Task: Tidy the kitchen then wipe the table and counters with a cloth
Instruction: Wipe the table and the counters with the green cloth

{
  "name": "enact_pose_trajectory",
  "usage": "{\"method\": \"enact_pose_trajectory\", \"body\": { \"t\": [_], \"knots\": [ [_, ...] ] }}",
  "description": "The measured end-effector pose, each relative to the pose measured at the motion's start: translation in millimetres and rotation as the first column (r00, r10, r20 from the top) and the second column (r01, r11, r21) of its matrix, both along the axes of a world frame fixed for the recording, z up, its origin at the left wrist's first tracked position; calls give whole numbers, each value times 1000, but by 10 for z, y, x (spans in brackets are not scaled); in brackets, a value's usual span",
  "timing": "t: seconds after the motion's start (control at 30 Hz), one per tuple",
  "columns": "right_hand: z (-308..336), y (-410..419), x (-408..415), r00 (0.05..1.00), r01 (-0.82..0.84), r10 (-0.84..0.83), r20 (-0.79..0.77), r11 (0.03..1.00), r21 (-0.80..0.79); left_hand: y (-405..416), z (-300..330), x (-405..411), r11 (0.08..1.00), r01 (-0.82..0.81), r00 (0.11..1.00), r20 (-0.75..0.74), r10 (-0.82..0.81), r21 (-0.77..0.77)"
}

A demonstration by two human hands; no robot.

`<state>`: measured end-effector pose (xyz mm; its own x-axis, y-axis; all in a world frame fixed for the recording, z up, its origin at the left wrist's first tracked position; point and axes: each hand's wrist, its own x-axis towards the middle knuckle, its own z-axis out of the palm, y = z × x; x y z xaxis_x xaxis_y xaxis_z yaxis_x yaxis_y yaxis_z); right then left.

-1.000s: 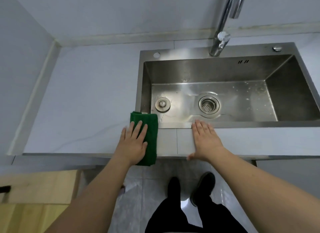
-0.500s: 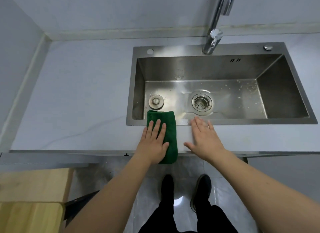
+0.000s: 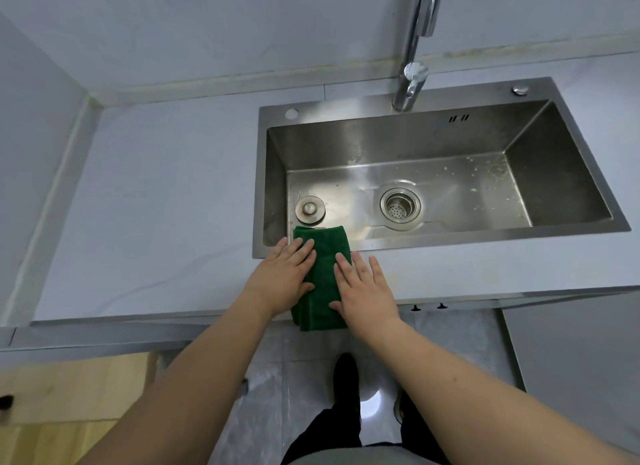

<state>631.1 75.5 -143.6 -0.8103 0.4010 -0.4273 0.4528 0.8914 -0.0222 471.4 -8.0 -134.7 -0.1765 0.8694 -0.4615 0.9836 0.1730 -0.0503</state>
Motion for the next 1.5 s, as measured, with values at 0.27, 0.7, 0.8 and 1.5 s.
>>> {"method": "enact_pose_trajectory", "body": {
  "t": [0.27, 0.7, 0.8, 1.5],
  "knots": [
    [-60, 203, 257, 999, 42, -42, 33, 999, 5, 247, -11, 221, 999, 39, 999, 1, -39, 7],
    [27, 923, 1026, 991, 101, -102, 92, 995, 17, 1025, -2, 1003, 994, 111, 993, -31, -110, 21],
    [29, 1116, 1234, 988, 115, -117, 98, 993, 21, 1234, 4, 1195, 992, 121, 992, -26, -121, 17],
    [55, 2140, 2346, 989, 102, -105, 100, 994, 36, 2266, 29, 2352, 996, 87, 995, -53, -89, -28]
  ]
}}
